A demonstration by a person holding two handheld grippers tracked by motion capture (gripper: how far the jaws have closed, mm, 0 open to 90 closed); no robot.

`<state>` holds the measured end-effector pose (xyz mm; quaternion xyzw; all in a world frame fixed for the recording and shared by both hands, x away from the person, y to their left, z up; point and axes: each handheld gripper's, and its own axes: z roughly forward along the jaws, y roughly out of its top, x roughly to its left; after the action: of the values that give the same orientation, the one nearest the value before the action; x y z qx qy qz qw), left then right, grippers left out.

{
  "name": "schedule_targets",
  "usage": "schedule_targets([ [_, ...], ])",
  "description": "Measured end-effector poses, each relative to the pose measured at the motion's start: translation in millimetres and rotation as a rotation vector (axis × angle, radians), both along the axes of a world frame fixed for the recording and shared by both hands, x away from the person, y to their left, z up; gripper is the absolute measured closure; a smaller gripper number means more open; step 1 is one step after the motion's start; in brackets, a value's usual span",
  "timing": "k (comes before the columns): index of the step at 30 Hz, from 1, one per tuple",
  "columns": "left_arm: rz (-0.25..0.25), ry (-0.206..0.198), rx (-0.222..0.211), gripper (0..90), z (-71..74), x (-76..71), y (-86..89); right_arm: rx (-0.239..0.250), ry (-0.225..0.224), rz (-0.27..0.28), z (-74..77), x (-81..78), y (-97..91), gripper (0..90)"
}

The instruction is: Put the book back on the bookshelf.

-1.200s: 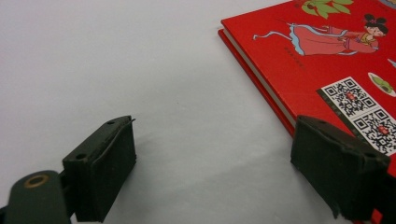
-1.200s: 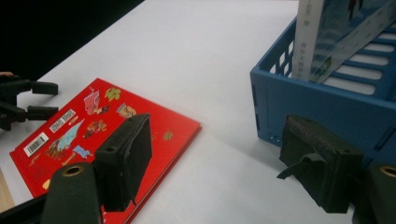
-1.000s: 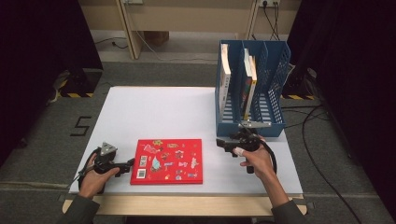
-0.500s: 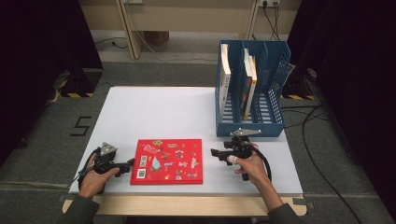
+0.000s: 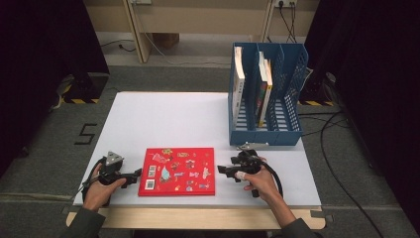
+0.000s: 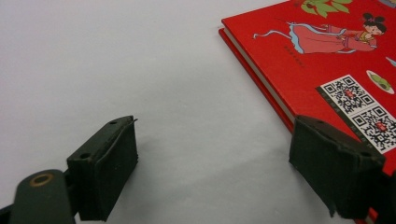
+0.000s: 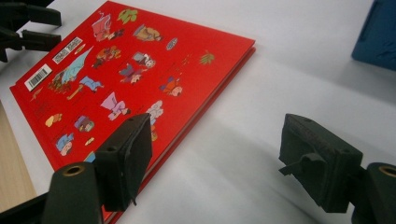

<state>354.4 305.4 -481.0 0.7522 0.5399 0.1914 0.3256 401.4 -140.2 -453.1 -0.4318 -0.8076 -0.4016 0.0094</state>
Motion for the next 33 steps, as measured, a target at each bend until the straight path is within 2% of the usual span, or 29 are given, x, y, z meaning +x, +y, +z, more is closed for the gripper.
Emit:
schedule_targets([
  [4, 0.008, 0.002, 0.001, 14.9, 0.2, -0.2, 1.3, -0.004, 0.01, 0.012, -3.5, -2.9, 4.7, 26.3],
  [8, -0.002, -0.003, 0.022, 15.1, 0.7, -1.1, -1.6, -0.012, 0.016, 0.027, -5.3, -5.1, 9.8, 26.3],
  [11, -0.008, 0.005, 0.007, 15.8, 0.7, -1.6, -2.5, -0.019, 0.022, 0.037, -7.6, -6.4, 13.5, 26.3],
  [17, -0.017, 0.005, 0.004, 19.8, 1.8, -3.7, -5.1, -0.021, 0.032, 0.05, -11.9, -7.7, 20.2, 25.9],
  [19, -0.026, 0.007, 0.005, 23.8, 3.1, -4.8, -6.6, -0.006, 0.042, 0.048, -12.2, -7.9, 21.5, 26.1],
  [22, -0.049, 0.005, 0.007, 35.6, 5.3, -7.3, -10.7, -0.007, 0.039, 0.05, -12.4, -8.0, 23.3, 25.8],
  [25, -0.079, 0.003, 0.006, 43.8, 6.6, -9.9, -17.1, -0.004, 0.037, 0.048, -12.9, -7.5, 23.9, 25.9],
  [28, -0.114, 0.002, -0.004, 41.3, 6.5, -12.3, -26.8, -0.001, 0.032, 0.048, -13.3, -6.5, 23.8, 26.6],
  [30, -0.143, 0.005, 0.0, 32.8, 6.9, -13.4, -33.0, -0.001, 0.038, 0.039, -13.2, -6.0, 22.9, 26.9],
  [33, -0.168, 0.005, 0.001, 33.3, 7.7, -15.8, -39.7, -0.004, 0.029, 0.023, -13.5, -3.7, 19.5, 27.1],
])
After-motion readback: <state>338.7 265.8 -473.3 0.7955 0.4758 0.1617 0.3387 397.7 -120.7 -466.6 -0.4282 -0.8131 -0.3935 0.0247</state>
